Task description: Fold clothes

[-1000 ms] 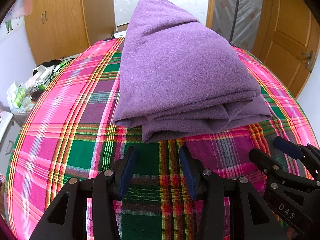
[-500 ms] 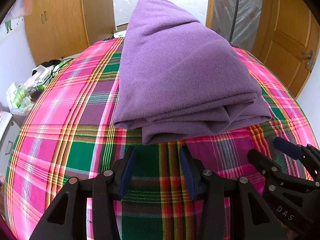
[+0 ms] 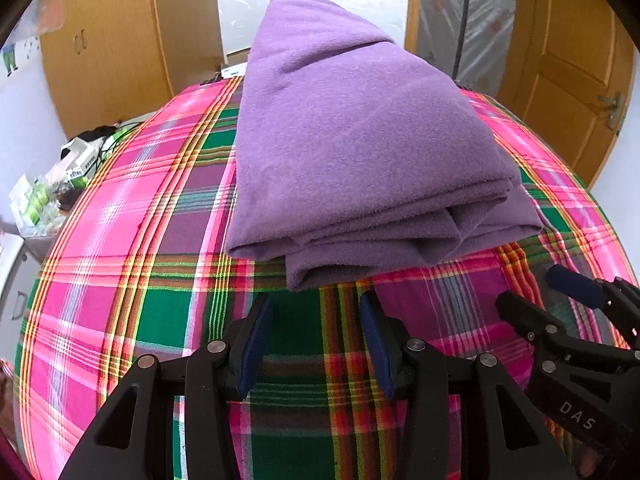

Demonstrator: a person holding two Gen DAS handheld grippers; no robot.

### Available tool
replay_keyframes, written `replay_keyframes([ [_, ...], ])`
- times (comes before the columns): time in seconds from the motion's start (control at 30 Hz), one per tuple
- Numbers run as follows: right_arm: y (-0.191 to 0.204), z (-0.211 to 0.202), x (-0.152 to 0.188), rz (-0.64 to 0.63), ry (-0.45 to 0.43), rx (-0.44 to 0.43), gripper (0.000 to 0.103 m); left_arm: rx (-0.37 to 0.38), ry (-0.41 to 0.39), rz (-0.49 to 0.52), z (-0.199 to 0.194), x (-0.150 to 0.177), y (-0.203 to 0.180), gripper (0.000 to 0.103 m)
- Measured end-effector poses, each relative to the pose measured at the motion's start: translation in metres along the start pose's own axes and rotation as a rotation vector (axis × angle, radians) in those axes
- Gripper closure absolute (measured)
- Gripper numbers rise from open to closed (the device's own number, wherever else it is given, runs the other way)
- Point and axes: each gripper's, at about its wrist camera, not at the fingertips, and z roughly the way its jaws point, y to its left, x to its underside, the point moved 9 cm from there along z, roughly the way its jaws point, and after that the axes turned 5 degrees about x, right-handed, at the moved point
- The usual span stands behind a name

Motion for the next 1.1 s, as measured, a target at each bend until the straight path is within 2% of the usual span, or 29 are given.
replay_keyframes([
  [0.27, 0.001, 0.002, -0.002, -0.016, -0.001, -0.017, 0.04, 0.019, 0.003, -0.007, -0.003, -0.003, 0.006, 0.056],
  [0.33, 0.0, 0.002, -0.003, -0.024, -0.003, -0.034, 0.041, 0.018, -0.038, 0.008, -0.011, -0.01, 0.008, 0.056],
  [0.43, -0.006, -0.002, -0.009, -0.015, -0.025, -0.064, 0.052, 0.017, -0.125, 0.061, -0.03, -0.025, 0.007, 0.056],
  [0.5, -0.012, -0.005, -0.015, -0.001, -0.049, -0.085, 0.053, 0.019, -0.177, 0.105, -0.042, -0.035, 0.005, 0.056],
  [0.6, -0.023, -0.011, -0.025, 0.022, -0.087, -0.107, 0.053, 0.027, -0.201, 0.155, -0.049, -0.046, 0.002, 0.056],
  [0.7, -0.044, -0.011, -0.04, 0.067, -0.112, -0.096, 0.053, 0.048, -0.208, 0.207, -0.053, -0.048, -0.009, 0.056],
  [0.83, -0.059, 0.008, -0.049, 0.102, -0.065, -0.123, 0.053, 0.097, -0.211, 0.288, -0.054, -0.052, -0.032, 0.056],
  [0.97, -0.064, 0.031, -0.054, 0.144, -0.004, -0.198, 0.053, 0.09, -0.201, 0.353, -0.046, -0.06, -0.047, 0.056],
  [1.1, -0.053, 0.045, -0.061, 0.112, 0.006, -0.221, 0.053, 0.062, -0.17, 0.396, -0.031, -0.061, -0.052, 0.056],
])
